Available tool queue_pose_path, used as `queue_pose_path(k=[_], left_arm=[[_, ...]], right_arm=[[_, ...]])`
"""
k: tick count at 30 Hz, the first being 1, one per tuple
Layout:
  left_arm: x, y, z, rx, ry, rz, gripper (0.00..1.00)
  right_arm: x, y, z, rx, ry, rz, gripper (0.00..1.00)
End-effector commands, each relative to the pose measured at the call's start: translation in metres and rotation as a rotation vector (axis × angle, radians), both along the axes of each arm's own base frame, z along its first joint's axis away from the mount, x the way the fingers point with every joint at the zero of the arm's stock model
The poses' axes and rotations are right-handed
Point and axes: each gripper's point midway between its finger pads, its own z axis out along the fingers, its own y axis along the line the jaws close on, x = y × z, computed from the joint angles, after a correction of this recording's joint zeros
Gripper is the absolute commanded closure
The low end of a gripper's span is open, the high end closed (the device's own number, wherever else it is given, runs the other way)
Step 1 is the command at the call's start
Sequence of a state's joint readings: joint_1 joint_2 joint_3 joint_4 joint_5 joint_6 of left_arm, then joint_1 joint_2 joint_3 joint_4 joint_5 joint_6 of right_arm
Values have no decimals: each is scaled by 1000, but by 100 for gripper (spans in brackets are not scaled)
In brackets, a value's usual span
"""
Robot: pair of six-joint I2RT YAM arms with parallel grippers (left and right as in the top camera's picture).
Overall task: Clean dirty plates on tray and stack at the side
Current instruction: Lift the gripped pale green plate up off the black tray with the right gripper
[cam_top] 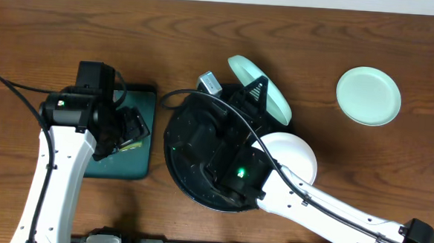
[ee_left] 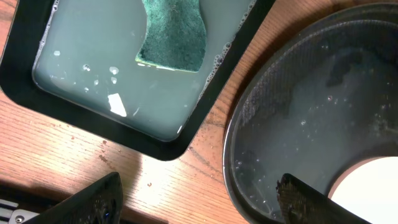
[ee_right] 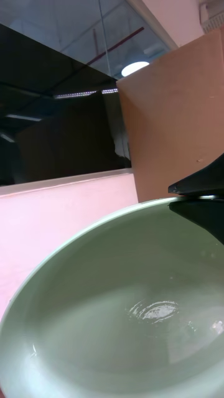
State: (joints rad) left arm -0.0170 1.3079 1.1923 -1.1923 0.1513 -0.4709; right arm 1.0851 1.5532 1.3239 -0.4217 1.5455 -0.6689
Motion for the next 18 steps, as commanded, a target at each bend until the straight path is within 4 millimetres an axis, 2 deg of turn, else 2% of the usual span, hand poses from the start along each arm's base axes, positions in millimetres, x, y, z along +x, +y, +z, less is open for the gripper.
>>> queue_pose_path(k=[1, 11, 13, 15, 16, 18], left_arm=[[-1, 0, -1, 7, 1, -7, 20], [-1, 0, -1, 7, 1, -7, 20], [-1, 0, -1, 7, 1, -7, 20], [-1, 0, -1, 7, 1, -7, 20], [-1, 0, -1, 7, 1, -7, 20], [-1, 0, -1, 7, 3, -7, 20]], right_arm=[[-5, -5, 10, 5, -27, -22, 99], [-6, -4, 10, 5, -28, -18, 99], [-8, 1, 9, 30, -31, 3, 99], [-1, 9, -1, 74, 6, 60, 99], [3, 9, -3, 85, 13, 65, 99], [1, -2, 5, 72, -34, -2, 99]])
